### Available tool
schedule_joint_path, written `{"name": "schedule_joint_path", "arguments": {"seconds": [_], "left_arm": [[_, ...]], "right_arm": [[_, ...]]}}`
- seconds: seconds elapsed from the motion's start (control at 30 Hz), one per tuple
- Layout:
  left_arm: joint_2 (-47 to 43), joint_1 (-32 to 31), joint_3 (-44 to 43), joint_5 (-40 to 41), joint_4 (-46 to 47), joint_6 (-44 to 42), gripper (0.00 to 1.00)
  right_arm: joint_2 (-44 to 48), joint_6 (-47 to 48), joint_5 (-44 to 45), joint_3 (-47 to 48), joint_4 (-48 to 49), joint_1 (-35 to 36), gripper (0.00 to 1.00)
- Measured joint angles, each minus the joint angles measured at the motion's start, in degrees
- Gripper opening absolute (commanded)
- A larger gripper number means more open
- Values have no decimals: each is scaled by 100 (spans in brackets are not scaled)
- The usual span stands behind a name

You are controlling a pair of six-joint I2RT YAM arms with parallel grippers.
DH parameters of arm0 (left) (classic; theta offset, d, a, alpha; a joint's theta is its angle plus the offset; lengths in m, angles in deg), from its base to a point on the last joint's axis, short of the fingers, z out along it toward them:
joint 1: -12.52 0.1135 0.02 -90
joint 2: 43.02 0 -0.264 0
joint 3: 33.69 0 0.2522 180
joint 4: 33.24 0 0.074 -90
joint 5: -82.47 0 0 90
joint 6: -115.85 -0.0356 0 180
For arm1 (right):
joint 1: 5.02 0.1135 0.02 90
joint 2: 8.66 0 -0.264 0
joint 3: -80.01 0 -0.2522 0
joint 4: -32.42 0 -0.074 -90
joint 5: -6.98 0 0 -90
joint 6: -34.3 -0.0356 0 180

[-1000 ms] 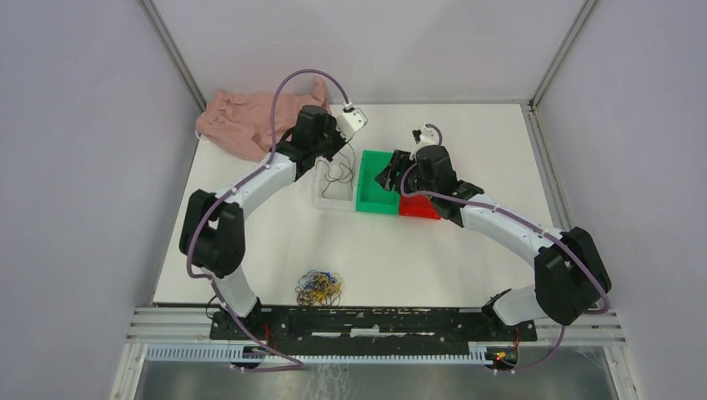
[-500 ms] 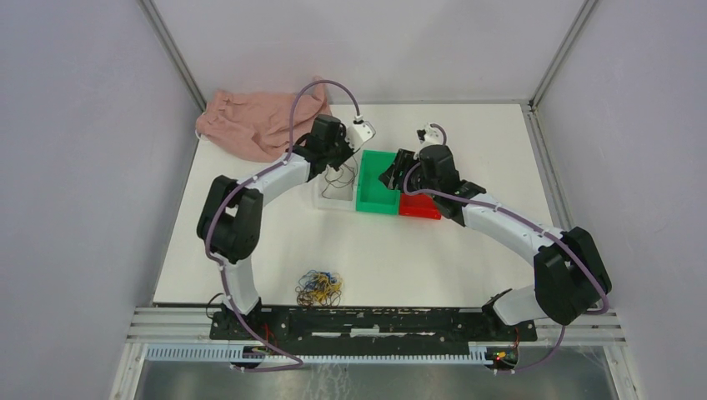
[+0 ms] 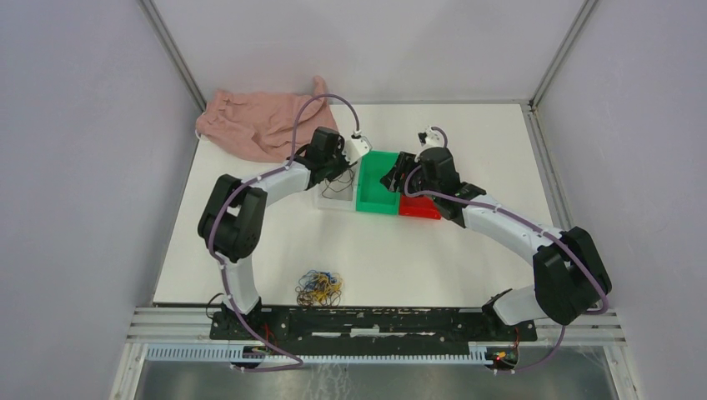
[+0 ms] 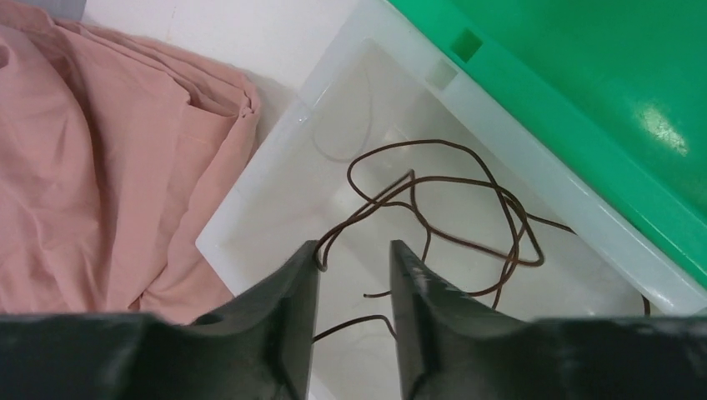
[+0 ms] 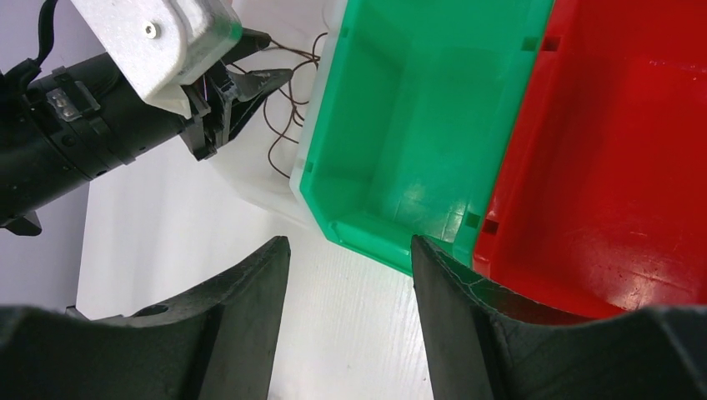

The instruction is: Untangle the cables

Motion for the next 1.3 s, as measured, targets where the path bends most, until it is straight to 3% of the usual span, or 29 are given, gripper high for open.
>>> {"name": "schedule_joint_path", "arguments": {"seconds": [0.13,0.33,0.5,0.63,0.73,0.83,1.03,1.3], "left_arm": [[-17,0,22,-9,-42,-37,77],[-177,39,-763,-299,-1027,-20,94],[-695,323,-1639,-1137,-2048,-4,93],[-951,874,-1912,-1707,-2747,-249,85],[-721,1366,-2155,-2083,-3375,-601,77],[-256,1676,-2437,-2280,-3967,-1084,77],[291,1683,-2472,-2455,-4675,-2011,79],[608,1624,-2662,-2566,-4813,-2817,75]], "right_arm": [[15,-39,-4,-57,-4,0,62],[107,-44,-24,-66,-17,0,62],[120,-44,-44,-66,-24,0,62],[122,-44,-66,-66,-26,0,62],[138,-44,-120,-66,-26,0,61],[142,-42,-195,-66,-24,0,61],[142,-42,-332,-66,-17,0,61],[142,-46,-479,-66,7,0,60]]}}
